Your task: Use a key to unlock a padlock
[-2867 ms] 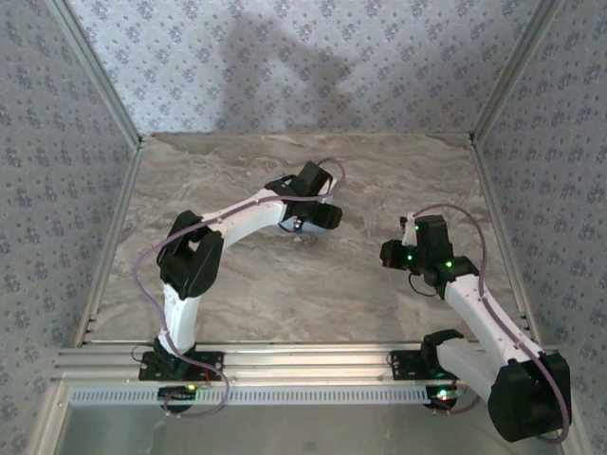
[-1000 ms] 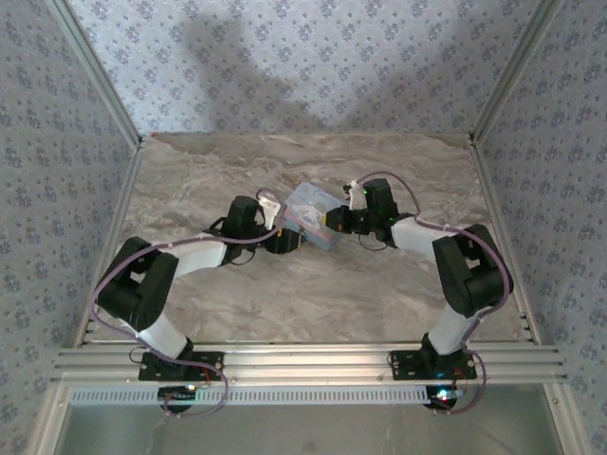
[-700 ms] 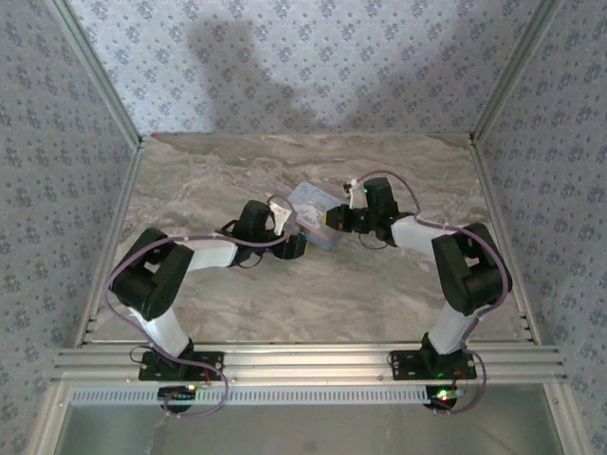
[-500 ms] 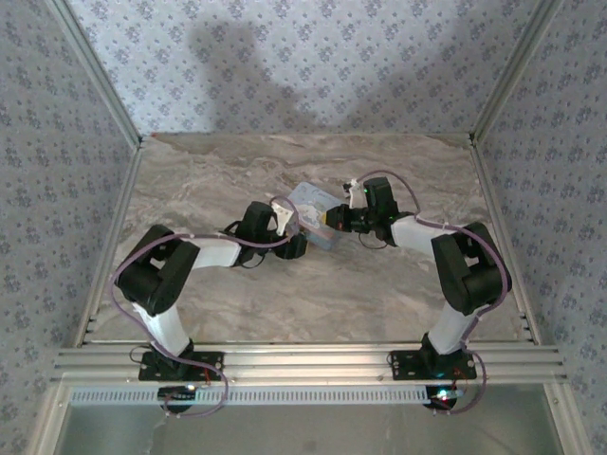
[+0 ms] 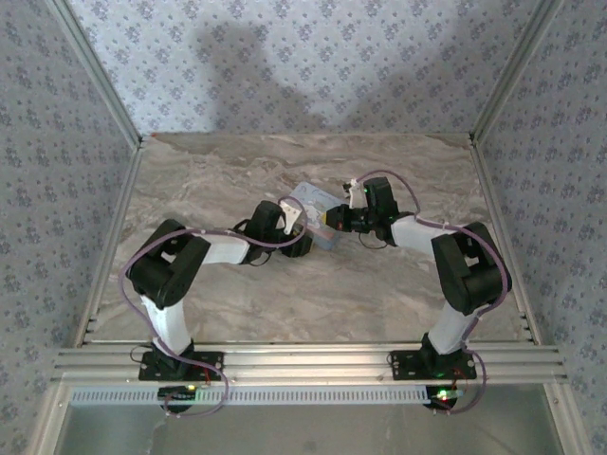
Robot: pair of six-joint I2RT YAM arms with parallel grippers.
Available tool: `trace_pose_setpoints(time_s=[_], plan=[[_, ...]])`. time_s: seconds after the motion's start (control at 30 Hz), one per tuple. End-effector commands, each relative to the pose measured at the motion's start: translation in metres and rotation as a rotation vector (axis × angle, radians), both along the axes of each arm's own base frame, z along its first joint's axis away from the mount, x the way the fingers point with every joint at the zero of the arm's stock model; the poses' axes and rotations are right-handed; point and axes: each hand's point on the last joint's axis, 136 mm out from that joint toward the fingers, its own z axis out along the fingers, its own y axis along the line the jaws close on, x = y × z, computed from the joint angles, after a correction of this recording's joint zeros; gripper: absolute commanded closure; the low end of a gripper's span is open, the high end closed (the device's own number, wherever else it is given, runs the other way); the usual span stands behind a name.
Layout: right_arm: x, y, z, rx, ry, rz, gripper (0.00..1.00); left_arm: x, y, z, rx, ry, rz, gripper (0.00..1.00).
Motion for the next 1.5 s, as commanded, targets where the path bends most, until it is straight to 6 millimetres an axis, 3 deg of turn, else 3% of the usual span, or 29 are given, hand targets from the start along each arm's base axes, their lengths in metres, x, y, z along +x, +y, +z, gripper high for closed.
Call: trace_pose_setpoints(time_s=[0.0,0.97,1.1,1.23,1.37,1.47], plan=[[-0.002,-0.004,-0.018,-0.048,0.041,-0.001,1.0,0.005,-0.009,0.004,-0.006,-0.022,-0.025,0.43],[-0.004,0.003,-0.014,-0.042,0.029,0.01,1.0,0.007,-0.02,0.003,0.011,-0.036,0.004,0.72],[-0.001,0.0,0.0,-0.03,-0.009,-0.003,1.0,0.005,-0.023,0.01,0.001,-0.033,-0.002,0.74],[0.0,-0.012,0.028,-0.024,-0.087,-0.03,1.0,-0.002,-0.025,0.021,-0.022,-0.017,-0.001,0.75],[-0.012,-0.026,0.047,-0.052,-0.156,-0.047,1.0,-0.008,-0.024,0.031,-0.044,0.022,0.02,0.75],[-0.03,-0.032,0.046,-0.089,-0.179,-0.036,1.0,-0.012,-0.024,0.037,-0.066,0.068,0.043,0.75]])
